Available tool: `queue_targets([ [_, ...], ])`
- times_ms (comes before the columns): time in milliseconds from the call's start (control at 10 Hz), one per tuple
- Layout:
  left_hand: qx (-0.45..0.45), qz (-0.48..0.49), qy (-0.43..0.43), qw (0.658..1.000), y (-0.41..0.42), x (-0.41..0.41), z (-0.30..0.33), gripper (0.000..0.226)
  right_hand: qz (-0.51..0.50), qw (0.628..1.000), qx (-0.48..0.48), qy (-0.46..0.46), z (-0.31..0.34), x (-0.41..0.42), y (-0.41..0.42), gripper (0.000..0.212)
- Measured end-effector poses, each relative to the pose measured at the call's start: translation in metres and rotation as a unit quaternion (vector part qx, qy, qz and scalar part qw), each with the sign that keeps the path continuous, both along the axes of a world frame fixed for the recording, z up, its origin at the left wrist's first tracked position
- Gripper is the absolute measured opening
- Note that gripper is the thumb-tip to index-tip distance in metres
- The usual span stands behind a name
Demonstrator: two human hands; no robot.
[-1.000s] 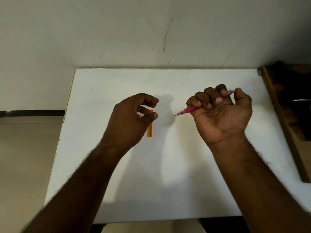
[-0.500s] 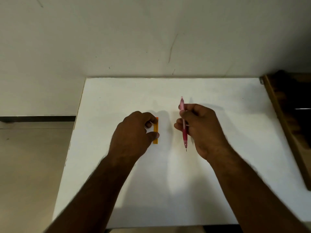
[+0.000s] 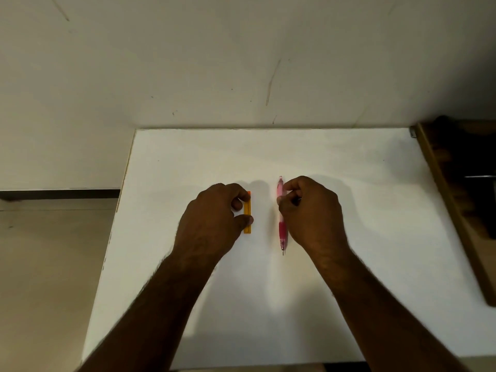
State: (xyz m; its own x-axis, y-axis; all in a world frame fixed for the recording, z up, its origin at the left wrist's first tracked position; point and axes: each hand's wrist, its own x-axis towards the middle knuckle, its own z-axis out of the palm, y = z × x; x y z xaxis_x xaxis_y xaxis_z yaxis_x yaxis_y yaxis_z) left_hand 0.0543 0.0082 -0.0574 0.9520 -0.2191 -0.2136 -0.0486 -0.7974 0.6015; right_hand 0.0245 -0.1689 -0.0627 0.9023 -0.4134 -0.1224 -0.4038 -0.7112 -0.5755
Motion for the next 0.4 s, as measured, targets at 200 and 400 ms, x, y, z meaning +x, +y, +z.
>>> queue_targets([
  [200,0.001,0.003,-0.002,1.000,0.0000,0.0001,-0.0015,0.037,0.011,1.000,-0.013,0.007,0.0001,0.0001,0.0012,0.024],
  [400,-0.020,0.018,-0.017,0.999,0.0003,0.0040,0.0022,0.038,-0.010,1.000,0.014,-0.024,0.0032,-0.0014,0.0026,0.029],
])
